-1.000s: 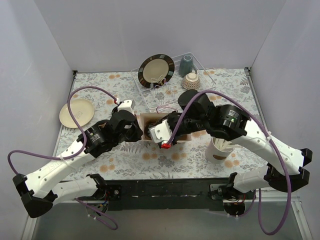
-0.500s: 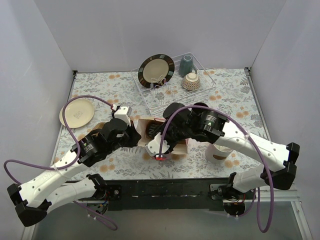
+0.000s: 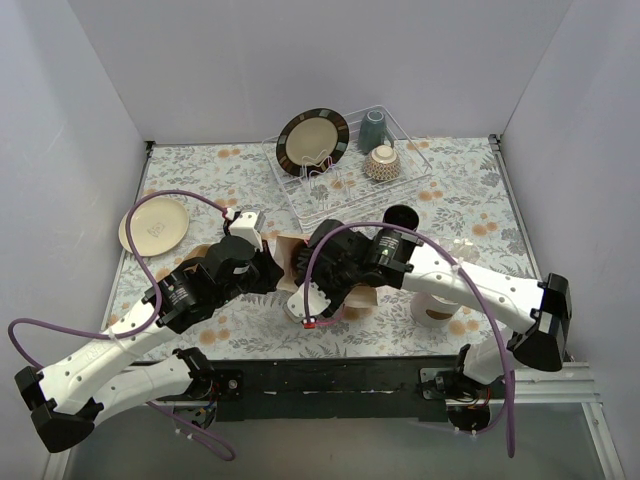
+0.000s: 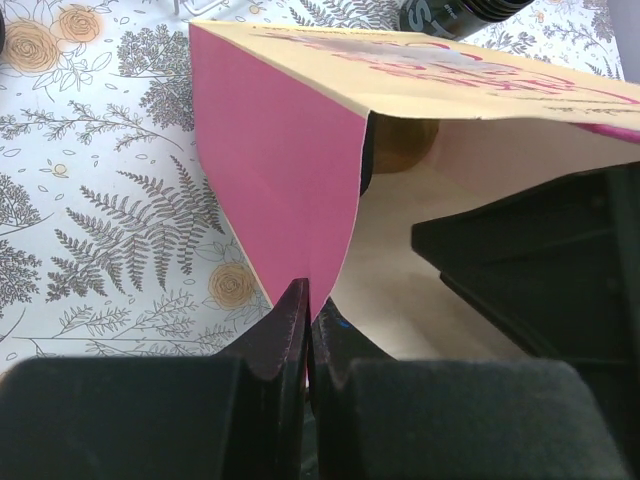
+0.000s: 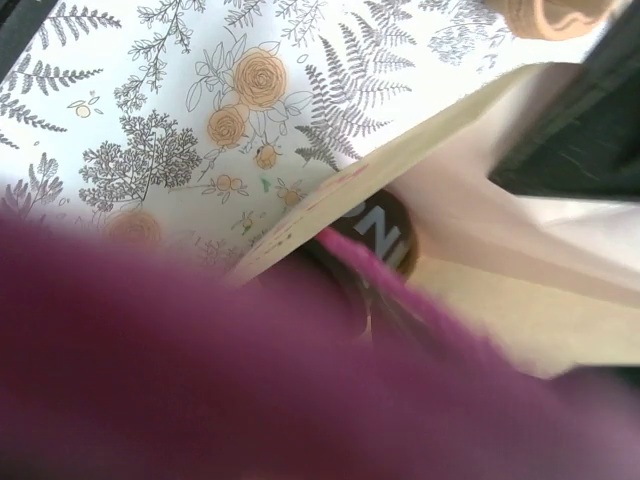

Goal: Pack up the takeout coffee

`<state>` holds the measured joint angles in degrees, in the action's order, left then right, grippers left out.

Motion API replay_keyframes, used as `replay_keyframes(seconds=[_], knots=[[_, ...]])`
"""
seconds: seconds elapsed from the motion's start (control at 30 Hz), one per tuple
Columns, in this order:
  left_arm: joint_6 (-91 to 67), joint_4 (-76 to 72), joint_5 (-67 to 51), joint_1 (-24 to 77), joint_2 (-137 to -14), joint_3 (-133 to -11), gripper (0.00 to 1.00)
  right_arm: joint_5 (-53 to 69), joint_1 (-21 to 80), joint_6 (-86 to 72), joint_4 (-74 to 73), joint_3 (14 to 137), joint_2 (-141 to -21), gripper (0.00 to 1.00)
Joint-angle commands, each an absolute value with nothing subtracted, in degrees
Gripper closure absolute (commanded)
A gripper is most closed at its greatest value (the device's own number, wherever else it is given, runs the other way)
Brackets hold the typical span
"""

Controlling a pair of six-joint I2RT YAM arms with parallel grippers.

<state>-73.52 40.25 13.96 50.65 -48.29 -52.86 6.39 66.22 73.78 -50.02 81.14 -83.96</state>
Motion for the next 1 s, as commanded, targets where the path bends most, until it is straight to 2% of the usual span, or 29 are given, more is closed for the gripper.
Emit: replay_keyframes(seconds=[0.0,0.63,0.97], knots=[[-73.48,40.16,13.27,50.80,-47.02,-55.02,1.00,5.01,65.39,75.50,-47.11,80.07,-86.13,0.45],[-71.81,42.71,8.96,50.80,-48.34,-55.64,1.00,-2.72,61.96,82.44,-48.60,81.39,-92.63,0.39],[-70.40,45.35,9.84,50.80,-47.11,-55.11,1.00,-5.72,60.74,82.62,-51.95,90.26,-92.64,0.38]])
